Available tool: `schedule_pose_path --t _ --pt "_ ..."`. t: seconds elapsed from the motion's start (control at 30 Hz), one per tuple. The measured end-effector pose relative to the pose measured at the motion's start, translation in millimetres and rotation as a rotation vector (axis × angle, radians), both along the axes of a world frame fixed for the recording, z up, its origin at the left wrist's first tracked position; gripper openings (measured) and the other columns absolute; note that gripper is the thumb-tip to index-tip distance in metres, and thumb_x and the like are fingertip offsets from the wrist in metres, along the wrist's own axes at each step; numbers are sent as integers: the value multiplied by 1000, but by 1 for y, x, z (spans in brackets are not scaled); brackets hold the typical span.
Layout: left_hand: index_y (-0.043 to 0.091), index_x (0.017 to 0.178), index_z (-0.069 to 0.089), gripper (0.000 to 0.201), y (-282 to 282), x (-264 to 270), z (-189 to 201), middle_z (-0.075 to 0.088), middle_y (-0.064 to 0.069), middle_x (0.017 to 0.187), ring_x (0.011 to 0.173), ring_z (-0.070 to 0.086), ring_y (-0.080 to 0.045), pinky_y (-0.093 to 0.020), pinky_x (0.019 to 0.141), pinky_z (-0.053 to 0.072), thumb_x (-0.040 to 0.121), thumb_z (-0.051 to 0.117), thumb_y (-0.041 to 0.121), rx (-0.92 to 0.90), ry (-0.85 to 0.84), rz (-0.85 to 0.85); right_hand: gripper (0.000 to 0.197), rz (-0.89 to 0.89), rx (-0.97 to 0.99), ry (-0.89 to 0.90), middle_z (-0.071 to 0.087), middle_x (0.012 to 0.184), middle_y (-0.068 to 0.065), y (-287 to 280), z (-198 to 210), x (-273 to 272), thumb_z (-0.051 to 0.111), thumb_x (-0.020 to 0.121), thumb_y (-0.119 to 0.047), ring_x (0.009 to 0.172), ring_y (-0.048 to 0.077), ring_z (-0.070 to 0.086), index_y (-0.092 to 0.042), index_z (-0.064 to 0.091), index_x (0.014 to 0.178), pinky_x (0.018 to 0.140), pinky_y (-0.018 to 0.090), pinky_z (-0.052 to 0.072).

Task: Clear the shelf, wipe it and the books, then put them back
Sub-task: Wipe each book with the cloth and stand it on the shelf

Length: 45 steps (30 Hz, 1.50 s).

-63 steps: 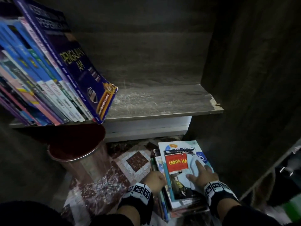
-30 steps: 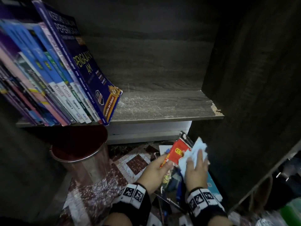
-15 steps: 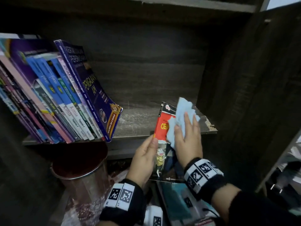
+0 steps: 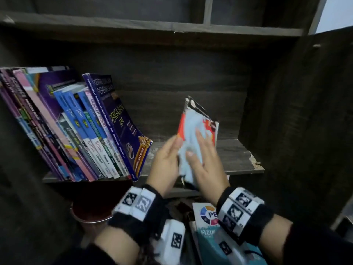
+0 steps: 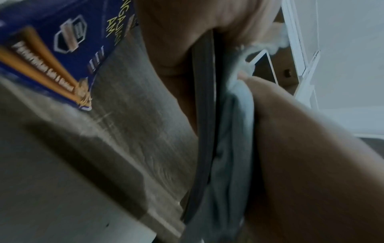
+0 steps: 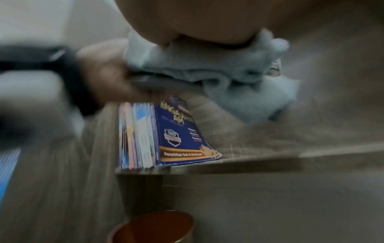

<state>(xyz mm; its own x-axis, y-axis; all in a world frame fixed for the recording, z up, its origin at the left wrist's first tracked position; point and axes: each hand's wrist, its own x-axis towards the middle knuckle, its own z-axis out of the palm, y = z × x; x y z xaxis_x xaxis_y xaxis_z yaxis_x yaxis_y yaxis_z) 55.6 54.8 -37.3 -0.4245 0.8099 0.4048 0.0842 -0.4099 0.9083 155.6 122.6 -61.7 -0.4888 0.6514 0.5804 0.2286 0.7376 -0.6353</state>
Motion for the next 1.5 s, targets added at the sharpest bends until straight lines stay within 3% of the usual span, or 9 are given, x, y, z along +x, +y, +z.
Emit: schedule_pose_path --t 0.2,0.5,0.7,0.83,0.9,1.03,1.23,1.33,1.5 --pt "18 117 63 32 -6 -28 37 72 -3 110 105 67 -21 -34 88 55 101 38 31 50 81 31 50 29 -156 276 16 157 -15 12 11 -17 41 96 -43 144 0 11 -52 19 140 117 28 15" --pt "25 116 62 30 -9 -31 0 72 13 107 103 65 -1 -17 89 51 100 36 31 -97 108 -1 49 64 -74 179 20 150 -27 0 10 -41 32 92 -41 132 -23 8 -53 21 138 107 8 10" --pt "15 121 61 40 -15 -33 6 70 -4 114 111 64 -22 -41 96 50 99 34 35 30 98 31 54 36 -507 248 31 153 -5 18 -2 -46 40 99 -41 139 12 32 -39 20 149 112 31 26" --pt "30 127 57 35 -17 -32 2 68 13 117 112 61 0 -19 96 48 98 37 32 12 153 42 59 439 -686 399 63 118 -8 -10 9 -49 63 86 -48 101 0 63 -32 40 137 86 17 49" --pt "35 130 55 35 -17 -32 -2 64 15 123 116 57 1 -23 101 46 102 41 22 -53 192 -18 65 571 -807 527 68 102 5 -8 17 -45 81 69 -36 92 17 67 -20 52 125 82 30 53" --pt "56 130 46 62 -15 -51 -9 40 28 144 136 32 4 -27 116 22 92 51 6 -65 530 99 44 491 -885 667 68 98 21 -3 31 -34 68 71 1 87 31 65 -1 59 114 81 42 53" --pt "23 133 52 61 -27 -81 12 66 -1 122 110 62 -19 -34 96 49 74 69 27 -96 -63 25 29 655 -988 618 70 71 16 8 58 -5 57 72 0 59 24 68 8 58 99 54 26 55" --pt "7 108 68 36 -34 -74 17 72 -16 101 87 69 -29 -42 83 57 75 64 20 -75 -340 -102 46 723 -1003 599 70 90 21 9 59 4 54 79 1 75 30 70 5 51 125 67 36 58" --pt "25 121 58 32 -31 -61 12 72 -2 111 104 67 -24 -45 90 52 90 56 31 -42 -353 -58 56 454 -723 632 63 124 18 19 37 -16 60 80 -2 114 38 60 -18 53 133 100 58 43"
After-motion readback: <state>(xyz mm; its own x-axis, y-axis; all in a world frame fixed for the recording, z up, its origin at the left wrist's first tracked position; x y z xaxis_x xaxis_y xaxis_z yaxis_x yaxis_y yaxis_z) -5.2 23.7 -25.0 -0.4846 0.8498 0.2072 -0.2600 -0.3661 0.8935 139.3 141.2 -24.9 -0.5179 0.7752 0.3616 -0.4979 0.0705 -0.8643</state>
